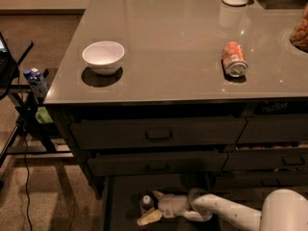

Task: Pick blue plastic bottle from bottom drawer and place on counter

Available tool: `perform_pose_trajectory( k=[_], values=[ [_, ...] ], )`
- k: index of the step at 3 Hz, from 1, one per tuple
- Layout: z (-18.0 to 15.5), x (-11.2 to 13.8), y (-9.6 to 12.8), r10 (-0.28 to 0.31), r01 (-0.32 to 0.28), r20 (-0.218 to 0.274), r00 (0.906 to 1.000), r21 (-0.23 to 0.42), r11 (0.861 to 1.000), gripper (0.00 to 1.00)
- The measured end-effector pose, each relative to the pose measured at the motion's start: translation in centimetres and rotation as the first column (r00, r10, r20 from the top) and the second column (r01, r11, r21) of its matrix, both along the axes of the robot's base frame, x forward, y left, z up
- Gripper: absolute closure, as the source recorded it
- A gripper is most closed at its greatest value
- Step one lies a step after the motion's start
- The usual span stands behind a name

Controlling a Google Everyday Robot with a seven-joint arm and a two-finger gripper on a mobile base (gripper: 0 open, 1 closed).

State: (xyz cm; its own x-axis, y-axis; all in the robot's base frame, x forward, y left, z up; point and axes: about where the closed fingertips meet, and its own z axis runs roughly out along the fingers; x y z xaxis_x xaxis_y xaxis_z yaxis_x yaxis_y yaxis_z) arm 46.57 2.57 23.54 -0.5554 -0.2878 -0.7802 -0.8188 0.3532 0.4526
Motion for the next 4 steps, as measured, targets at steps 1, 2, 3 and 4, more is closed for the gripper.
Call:
perform_pose_trajectory(
  k=[1, 2, 3, 4],
  values=[
    [0.0, 0.0, 0.0, 0.0, 0.0, 0.0, 1.0, 0.0, 1.0, 0.19],
    [0.0, 0.0, 0.01, 0.0, 0.0, 0.0, 1.0, 0.0, 1.0, 0.42],
    [0.0, 0.0, 0.01, 0.0, 0.0, 0.0, 1.0, 0.0, 1.0, 0.65],
    [0.0, 0.0, 0.01, 0.0, 0.0, 0.0, 1.0, 0.0, 1.0, 0.88]
  ],
)
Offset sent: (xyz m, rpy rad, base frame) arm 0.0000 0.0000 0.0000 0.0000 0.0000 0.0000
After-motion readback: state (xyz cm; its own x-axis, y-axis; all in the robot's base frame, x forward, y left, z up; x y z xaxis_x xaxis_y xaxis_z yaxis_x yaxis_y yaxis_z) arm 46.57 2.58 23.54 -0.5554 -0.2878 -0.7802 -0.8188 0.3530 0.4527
